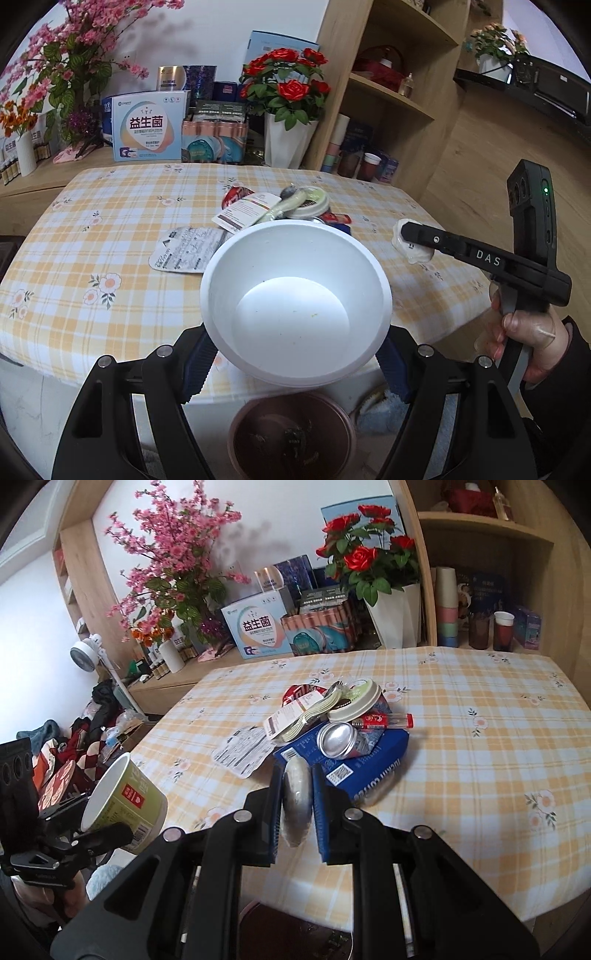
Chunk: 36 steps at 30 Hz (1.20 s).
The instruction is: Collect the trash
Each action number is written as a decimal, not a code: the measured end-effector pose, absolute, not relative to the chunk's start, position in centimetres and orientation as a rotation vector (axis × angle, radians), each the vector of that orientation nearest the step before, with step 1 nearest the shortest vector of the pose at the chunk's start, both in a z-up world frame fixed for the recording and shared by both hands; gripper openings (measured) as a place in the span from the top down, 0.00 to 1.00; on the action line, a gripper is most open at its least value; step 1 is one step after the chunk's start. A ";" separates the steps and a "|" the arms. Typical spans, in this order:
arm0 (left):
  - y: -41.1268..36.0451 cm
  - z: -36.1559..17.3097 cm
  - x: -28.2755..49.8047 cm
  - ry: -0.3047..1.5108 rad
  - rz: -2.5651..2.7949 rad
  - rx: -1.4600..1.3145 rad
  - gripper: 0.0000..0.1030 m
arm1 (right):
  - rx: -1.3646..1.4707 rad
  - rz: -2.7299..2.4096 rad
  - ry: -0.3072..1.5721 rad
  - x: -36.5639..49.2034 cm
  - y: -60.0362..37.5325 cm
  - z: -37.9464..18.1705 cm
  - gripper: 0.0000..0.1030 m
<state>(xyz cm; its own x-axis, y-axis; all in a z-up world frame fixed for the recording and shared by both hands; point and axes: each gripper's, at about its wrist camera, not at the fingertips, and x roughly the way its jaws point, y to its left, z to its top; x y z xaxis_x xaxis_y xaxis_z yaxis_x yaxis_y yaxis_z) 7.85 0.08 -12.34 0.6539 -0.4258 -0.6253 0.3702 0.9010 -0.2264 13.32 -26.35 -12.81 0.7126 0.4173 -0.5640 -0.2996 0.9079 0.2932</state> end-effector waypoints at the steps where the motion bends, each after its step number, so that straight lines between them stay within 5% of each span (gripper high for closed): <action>1: 0.0 -12.3 7.3 0.736 -0.456 -0.079 0.28 | 0.188 0.401 0.665 12.8 -26.5 -12.6 0.82; 14: -2.7 -13.5 1.4 0.840 -0.559 -0.042 0.22 | 0.185 0.411 0.581 6.3 -27.8 -9.3 0.82; 18: -2.2 -12.5 0.7 0.800 -0.551 -0.053 0.11 | 0.176 0.415 0.585 5.1 -28.0 -8.9 0.82; 36: 5.6 -7.9 1.1 0.578 -0.197 -0.102 0.06 | 0.083 0.456 0.684 2.8 -26.1 -11.0 0.82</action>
<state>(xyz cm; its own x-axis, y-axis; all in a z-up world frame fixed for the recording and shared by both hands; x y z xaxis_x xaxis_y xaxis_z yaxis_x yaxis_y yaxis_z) 1.08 5.57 -7.90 0.8194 -0.2135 -0.5320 0.1565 0.9761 -0.1507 2.78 -26.05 -10.97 0.6808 0.4327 -0.5910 -0.3793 0.8985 0.2210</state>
